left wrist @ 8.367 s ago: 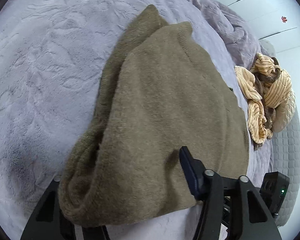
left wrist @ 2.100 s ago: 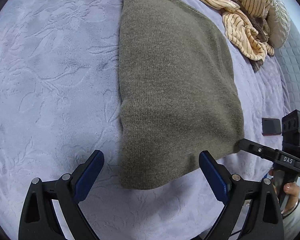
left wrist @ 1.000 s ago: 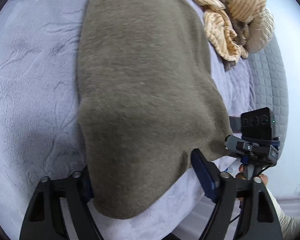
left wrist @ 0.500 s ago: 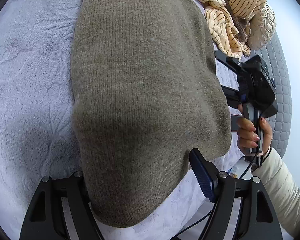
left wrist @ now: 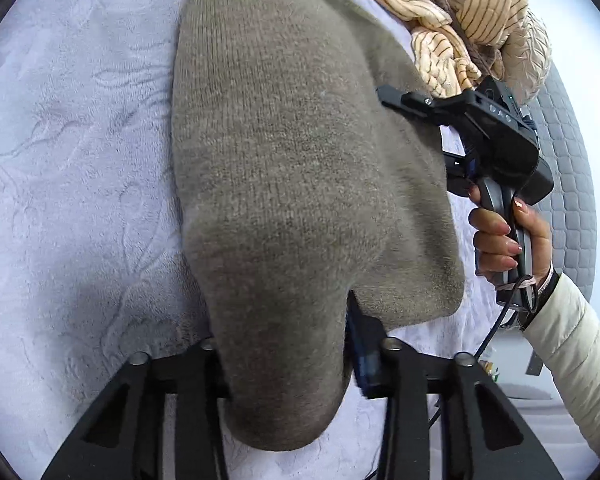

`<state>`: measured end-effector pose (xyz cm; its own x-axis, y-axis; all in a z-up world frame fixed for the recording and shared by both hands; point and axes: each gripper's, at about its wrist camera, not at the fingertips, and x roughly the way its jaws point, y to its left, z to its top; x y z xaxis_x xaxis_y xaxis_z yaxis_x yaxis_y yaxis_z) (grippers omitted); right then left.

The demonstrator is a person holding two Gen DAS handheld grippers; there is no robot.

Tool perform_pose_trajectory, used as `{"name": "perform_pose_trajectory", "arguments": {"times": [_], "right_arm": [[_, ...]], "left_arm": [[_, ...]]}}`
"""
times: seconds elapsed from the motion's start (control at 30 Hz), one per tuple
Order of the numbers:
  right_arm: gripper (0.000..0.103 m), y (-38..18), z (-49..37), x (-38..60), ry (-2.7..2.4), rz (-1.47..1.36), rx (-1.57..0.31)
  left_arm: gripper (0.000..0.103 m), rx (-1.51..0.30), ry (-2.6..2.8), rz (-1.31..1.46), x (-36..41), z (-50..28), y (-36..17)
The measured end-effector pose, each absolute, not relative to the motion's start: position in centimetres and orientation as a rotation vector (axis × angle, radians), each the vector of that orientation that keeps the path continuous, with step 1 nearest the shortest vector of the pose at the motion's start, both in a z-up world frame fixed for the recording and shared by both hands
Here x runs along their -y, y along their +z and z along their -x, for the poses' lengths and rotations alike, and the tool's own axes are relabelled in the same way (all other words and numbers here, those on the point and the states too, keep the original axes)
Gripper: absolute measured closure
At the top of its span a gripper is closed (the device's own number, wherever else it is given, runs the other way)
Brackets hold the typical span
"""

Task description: Fold small clothes

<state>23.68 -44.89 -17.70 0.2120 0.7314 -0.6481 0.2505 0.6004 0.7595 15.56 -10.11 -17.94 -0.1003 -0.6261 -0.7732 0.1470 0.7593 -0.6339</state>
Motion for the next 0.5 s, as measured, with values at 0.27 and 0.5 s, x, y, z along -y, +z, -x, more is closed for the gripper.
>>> {"name": "perform_pose_trajectory", "arguments": {"times": [0.27, 0.5], "right_arm": [[0.067, -13.6, -22.1, 44.2, 0.504, -1.005, -1.258], [0.067, -10.0, -21.3, 41.9, 0.553, -1.003, -1.234]], "left_arm": [[0.074, -1.47, -0.734, 0.451, 9.3, -15.4, -14.9], [0.074, -1.419, -0.759, 0.435, 7.4, -14.2, -11.4]]}}
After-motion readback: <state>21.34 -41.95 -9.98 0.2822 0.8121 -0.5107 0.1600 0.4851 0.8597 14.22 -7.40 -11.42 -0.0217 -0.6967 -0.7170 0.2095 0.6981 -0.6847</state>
